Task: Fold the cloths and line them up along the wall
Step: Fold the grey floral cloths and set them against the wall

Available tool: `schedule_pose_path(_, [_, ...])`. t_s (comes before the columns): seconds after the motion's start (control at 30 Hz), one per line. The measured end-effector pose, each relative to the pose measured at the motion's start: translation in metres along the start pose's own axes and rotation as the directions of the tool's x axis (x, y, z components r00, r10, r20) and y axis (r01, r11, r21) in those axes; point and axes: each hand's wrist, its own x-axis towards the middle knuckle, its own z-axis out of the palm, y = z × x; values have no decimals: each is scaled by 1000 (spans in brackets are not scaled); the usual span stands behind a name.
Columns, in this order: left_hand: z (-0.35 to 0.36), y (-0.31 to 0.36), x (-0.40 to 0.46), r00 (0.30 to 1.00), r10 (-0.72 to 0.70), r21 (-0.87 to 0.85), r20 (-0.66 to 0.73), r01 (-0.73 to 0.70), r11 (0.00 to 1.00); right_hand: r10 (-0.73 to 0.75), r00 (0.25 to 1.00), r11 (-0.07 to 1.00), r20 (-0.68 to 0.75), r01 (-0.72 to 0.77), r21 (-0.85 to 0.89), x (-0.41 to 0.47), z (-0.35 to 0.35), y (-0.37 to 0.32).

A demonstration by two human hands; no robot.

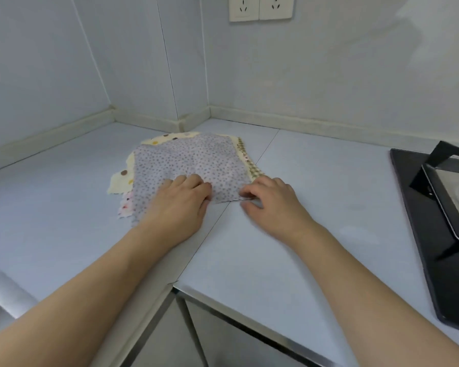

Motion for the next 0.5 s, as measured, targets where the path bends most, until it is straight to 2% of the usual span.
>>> schedule_pose_path(0.1, [2,0,3,998,-18,-78,-61,13,997,5,1000,1000,-18,-5,6,-1,0,-3])
schedule_pose_path(0.23, [-9,8,10,984,-94,-296,-149,46,954,-5,1000,1000,-31,6,23,0,-3,-3])
schedule_pose_path(0.3, [-10,11,10,986,-98,-391,-133,39,920,-12,999,1000,-45,13,8,3,-2,-4])
schedule_pose_path(0.5, [-10,20,17,994,-31,-494,-109,-27,869,-16,993,999,-116,12,-35,8,1,-8])
